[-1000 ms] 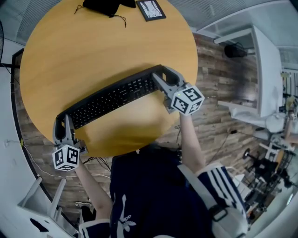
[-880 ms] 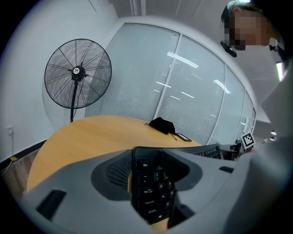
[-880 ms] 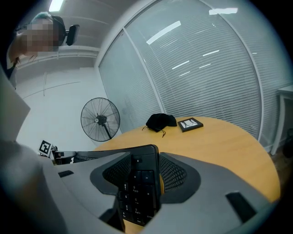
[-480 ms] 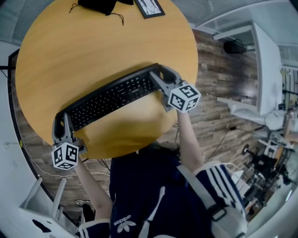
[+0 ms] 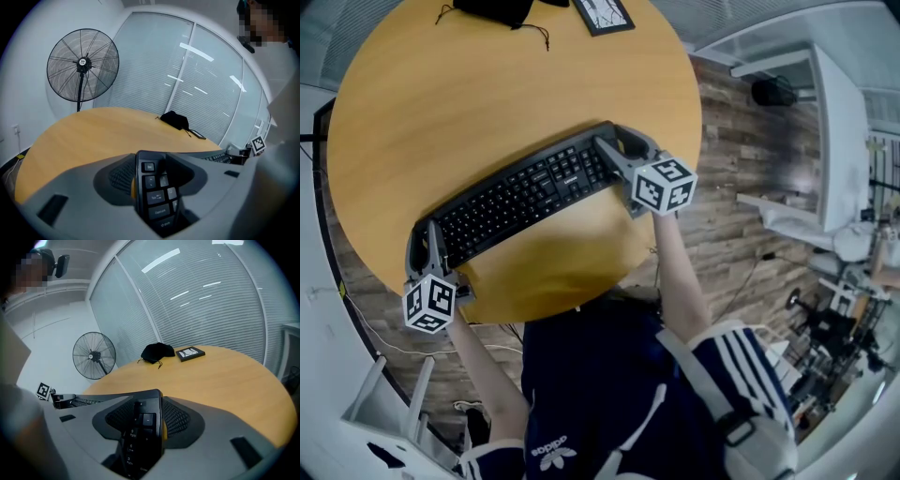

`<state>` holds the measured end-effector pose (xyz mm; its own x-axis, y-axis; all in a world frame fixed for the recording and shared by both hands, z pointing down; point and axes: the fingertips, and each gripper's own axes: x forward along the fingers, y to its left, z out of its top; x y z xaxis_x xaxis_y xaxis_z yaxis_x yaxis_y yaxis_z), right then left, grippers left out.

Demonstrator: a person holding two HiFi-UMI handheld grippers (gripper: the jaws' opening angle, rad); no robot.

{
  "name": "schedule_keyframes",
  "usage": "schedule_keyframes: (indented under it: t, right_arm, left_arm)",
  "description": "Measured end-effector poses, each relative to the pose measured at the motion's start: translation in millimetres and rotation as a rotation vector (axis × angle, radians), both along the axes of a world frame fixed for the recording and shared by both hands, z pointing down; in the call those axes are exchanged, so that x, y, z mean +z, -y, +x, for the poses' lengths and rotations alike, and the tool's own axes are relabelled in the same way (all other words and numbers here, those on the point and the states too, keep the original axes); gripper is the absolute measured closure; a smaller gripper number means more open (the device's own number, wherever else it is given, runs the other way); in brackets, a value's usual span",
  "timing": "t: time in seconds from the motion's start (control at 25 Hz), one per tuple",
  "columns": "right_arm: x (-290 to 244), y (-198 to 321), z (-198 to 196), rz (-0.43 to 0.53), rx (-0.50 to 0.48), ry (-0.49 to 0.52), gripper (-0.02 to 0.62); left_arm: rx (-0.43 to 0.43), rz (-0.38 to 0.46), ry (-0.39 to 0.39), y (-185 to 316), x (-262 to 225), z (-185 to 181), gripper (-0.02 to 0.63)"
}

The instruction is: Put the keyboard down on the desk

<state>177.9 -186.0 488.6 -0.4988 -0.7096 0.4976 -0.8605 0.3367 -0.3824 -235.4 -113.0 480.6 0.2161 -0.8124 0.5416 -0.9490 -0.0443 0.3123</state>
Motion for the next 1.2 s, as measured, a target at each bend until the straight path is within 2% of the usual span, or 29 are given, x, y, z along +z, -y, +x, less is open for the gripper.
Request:
schedule_keyframes:
  t: [0.72,1.2]
  right_arm:
    - [38,14,-3,-0.183,-0.017,-0.099,0.414]
    - [36,15,-3,-0.170,-0.004,-0.119,0.414]
  left_arm:
    - [-0.031,-0.166,0.036,13,38,-2,0.411]
    - [-0.033,-0.171,0.036,14,38,-1,0.410]
